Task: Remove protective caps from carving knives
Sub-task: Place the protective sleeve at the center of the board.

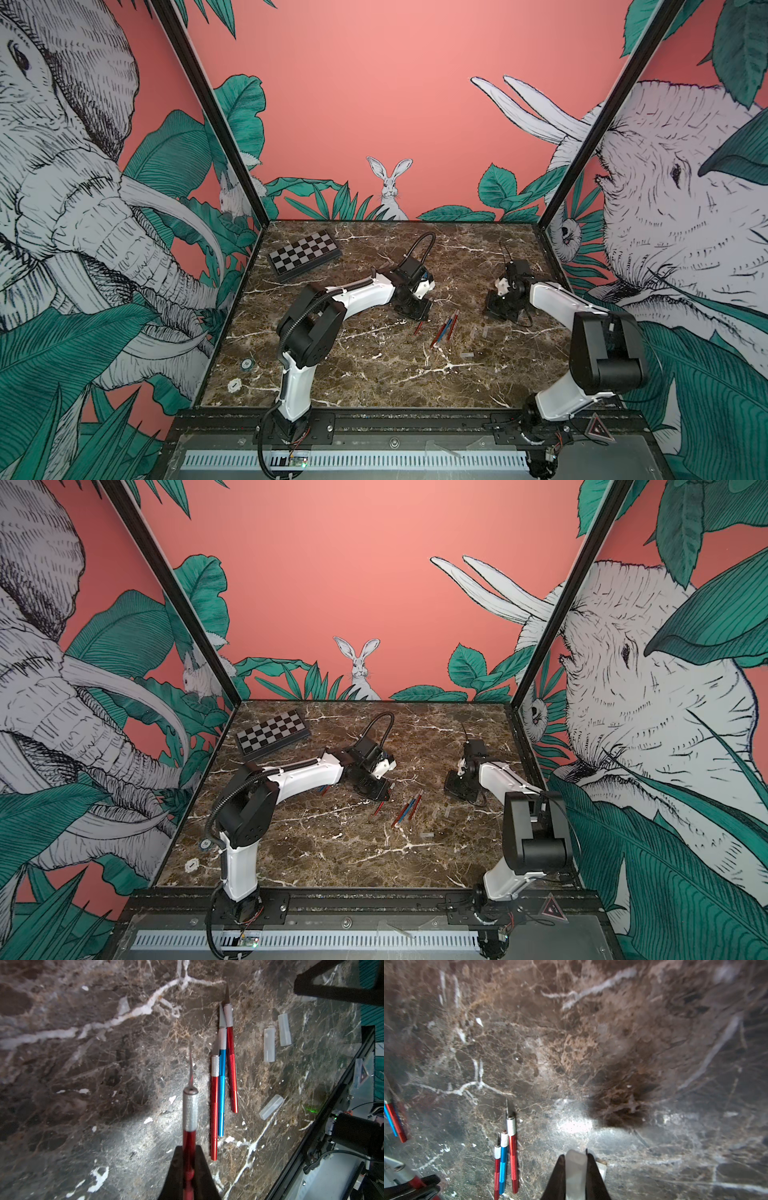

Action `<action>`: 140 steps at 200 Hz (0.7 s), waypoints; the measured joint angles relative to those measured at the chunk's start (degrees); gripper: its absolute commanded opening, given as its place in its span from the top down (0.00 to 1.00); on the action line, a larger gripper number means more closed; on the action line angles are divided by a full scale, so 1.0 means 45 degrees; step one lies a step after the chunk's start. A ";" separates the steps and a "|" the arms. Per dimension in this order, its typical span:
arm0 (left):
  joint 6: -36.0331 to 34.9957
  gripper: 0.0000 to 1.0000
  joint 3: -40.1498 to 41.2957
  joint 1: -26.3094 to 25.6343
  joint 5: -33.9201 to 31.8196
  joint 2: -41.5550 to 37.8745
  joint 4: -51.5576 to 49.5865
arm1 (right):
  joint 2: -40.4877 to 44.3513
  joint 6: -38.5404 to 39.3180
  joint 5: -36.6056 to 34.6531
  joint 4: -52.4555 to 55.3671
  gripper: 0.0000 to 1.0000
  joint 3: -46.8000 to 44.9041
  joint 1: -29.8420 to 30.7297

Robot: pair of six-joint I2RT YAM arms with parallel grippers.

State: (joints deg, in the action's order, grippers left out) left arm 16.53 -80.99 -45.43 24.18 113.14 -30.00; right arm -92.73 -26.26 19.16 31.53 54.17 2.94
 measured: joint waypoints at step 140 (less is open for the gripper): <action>0.0107 1.00 -0.0141 -0.0141 0.0039 0.0311 -0.0015 | -0.0714 0.0121 -0.0155 -0.0136 0.74 0.0019 0.0005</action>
State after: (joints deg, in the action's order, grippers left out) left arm 17.02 -81.62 -46.06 24.36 114.54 -30.06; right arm -95.94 -25.71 18.46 30.92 54.26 2.96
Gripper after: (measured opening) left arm 0.096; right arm 0.251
